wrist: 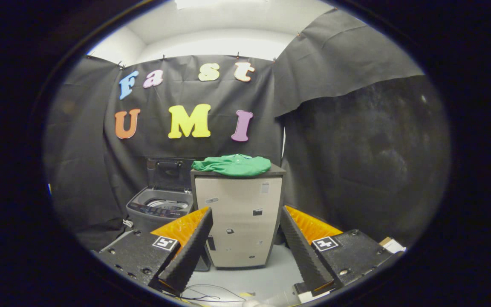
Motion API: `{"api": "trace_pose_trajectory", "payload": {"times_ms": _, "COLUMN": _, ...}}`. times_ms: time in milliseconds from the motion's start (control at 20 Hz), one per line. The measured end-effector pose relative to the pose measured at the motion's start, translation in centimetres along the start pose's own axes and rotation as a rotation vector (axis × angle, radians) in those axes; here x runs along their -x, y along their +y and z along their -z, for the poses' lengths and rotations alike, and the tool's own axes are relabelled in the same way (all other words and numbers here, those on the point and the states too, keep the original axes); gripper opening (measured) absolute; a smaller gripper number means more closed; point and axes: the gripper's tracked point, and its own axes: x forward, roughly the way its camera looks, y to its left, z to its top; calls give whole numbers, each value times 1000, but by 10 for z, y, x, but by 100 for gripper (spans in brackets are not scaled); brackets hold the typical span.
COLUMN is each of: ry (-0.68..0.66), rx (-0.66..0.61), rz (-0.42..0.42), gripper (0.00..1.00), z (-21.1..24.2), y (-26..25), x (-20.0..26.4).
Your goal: Put the clothes into the washing machine and then close the washing machine lid.
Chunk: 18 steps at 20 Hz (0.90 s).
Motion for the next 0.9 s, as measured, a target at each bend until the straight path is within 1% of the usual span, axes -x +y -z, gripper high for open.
{"api": "trace_pose_trajectory", "payload": {"times_ms": 200, "ry": -16, "rx": 29, "rz": -2, "gripper": 100, "z": -30, "y": 18, "x": -22}}
{"api": "trace_pose_trajectory", "payload": {"times_ms": 450, "ry": -32, "rx": 32, "rz": -17, "gripper": 100, "z": -86, "y": 41, "x": -73}}
{"api": "trace_pose_trajectory", "payload": {"times_ms": 750, "ry": -62, "rx": 26, "rz": -47, "gripper": 100, "z": -161, "y": 53, "x": -165}}
{"api": "trace_pose_trajectory", "payload": {"times_ms": 900, "ry": -51, "rx": 23, "rz": -58, "gripper": 100, "z": -187, "y": 51, "x": -219}}
